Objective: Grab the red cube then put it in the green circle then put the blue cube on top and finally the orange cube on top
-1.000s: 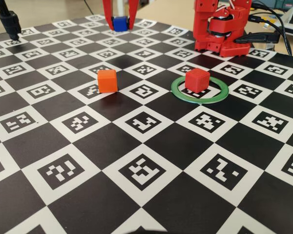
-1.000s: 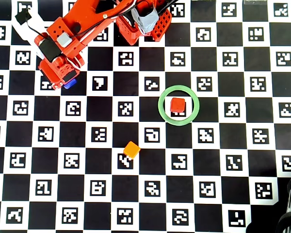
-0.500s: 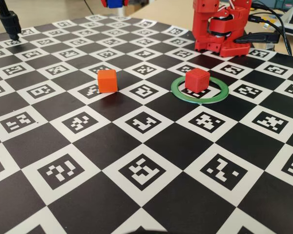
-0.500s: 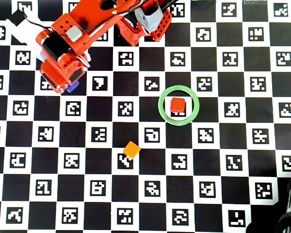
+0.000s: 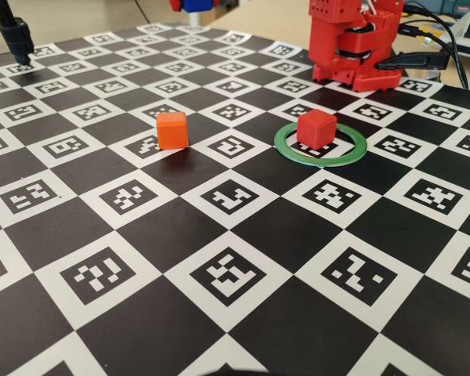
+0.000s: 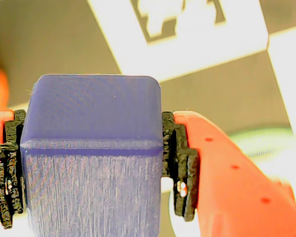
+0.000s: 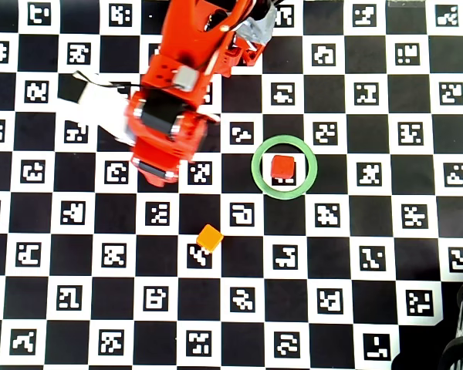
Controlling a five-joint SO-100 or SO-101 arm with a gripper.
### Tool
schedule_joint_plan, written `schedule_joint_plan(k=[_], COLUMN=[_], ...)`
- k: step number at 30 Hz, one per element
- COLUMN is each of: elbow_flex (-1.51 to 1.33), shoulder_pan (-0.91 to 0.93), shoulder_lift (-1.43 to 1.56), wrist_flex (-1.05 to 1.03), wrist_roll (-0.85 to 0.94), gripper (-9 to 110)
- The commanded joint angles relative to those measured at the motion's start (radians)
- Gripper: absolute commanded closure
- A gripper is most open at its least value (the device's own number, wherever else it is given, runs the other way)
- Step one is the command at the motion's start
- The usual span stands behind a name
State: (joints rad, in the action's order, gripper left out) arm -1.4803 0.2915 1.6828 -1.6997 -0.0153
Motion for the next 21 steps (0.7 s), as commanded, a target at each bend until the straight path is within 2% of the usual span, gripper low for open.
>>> schedule_joint_plan(k=[1, 12, 21], elbow_flex=[0.081, 0.044, 0.025], shoulder_pan=[-0.120, -0.440, -0.525], shoulder_lift=[0.094, 0.133, 0.196], wrist_flex=[-0.015, 0.000, 0.005], wrist_roll=[-0.054, -0.198, -0.311], gripper=[93, 93, 93])
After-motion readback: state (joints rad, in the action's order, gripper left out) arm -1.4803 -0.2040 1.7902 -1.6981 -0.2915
